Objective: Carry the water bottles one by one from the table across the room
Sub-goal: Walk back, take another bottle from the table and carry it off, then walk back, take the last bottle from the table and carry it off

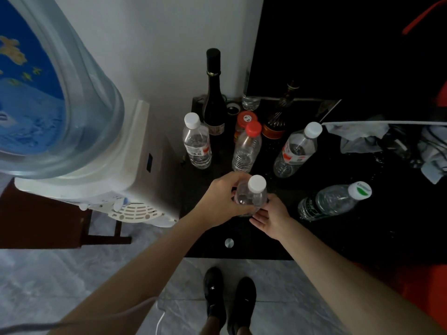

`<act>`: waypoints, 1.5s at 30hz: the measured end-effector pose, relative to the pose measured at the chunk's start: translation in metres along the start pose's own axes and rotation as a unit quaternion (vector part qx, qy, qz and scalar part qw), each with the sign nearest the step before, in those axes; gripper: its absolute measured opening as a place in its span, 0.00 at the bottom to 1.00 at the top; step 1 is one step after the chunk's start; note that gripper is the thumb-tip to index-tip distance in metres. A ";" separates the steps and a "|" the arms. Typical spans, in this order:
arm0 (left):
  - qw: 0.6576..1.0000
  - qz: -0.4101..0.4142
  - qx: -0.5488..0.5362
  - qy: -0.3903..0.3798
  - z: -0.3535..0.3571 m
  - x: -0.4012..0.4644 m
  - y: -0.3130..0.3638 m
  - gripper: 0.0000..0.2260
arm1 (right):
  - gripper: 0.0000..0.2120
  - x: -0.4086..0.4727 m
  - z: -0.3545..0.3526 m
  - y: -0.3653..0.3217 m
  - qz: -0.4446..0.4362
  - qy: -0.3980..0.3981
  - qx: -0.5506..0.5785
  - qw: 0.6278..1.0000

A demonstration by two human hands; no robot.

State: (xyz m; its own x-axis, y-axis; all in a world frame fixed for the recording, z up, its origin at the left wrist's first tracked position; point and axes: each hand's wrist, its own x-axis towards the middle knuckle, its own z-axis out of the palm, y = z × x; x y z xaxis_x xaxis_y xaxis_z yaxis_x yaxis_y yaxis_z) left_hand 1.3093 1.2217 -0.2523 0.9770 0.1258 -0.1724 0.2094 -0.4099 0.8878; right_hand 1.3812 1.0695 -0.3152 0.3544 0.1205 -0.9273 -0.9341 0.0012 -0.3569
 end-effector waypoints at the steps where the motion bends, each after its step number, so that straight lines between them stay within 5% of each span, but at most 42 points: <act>1: 1.000 -0.001 0.008 -0.009 -0.001 0.001 0.001 0.31 | 0.22 -0.003 -0.001 -0.001 0.002 -0.003 -0.005 1.000; 6: 0.996 -0.020 0.086 -0.032 -0.001 -0.001 0.024 0.31 | 0.23 -0.034 -0.006 -0.015 0.009 -0.026 -0.038 0.999; 11: 0.974 -0.061 0.202 -0.085 -0.017 -0.010 0.057 0.43 | 0.23 -0.076 -0.014 -0.034 -0.011 -0.051 -0.057 0.997; 18: 0.944 -0.096 0.312 -0.051 -0.050 -0.053 0.120 0.37 | 0.21 -0.155 -0.020 -0.063 -0.090 -0.077 -0.205 0.972; 21: 0.930 -0.070 0.362 -0.006 -0.058 -0.068 0.154 0.35 | 0.14 -0.190 -0.019 -0.073 -0.187 -0.056 -0.342 0.919; 27: 0.883 -0.021 0.466 0.049 -0.065 -0.091 0.191 0.34 | 0.08 -0.239 -0.026 -0.068 -0.374 0.030 -0.569 0.731; 31: 0.862 -0.024 0.506 0.025 -0.071 -0.114 0.205 0.31 | 0.29 -0.278 -0.029 -0.053 -0.434 0.066 -0.642 0.628; 45: 0.866 -0.103 0.475 0.116 -0.113 -0.264 0.181 0.31 | 0.30 -0.368 0.014 0.049 -0.516 0.085 -0.699 0.488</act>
State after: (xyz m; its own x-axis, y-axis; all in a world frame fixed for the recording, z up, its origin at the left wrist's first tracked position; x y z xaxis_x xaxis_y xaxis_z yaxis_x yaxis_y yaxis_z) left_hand 1.0843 1.2160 0.0019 0.9034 0.4179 -0.0961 0.4253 -0.9018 0.0767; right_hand 1.2044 1.0387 0.0104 0.7156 0.6870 -0.1261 0.6439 -0.7189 -0.2619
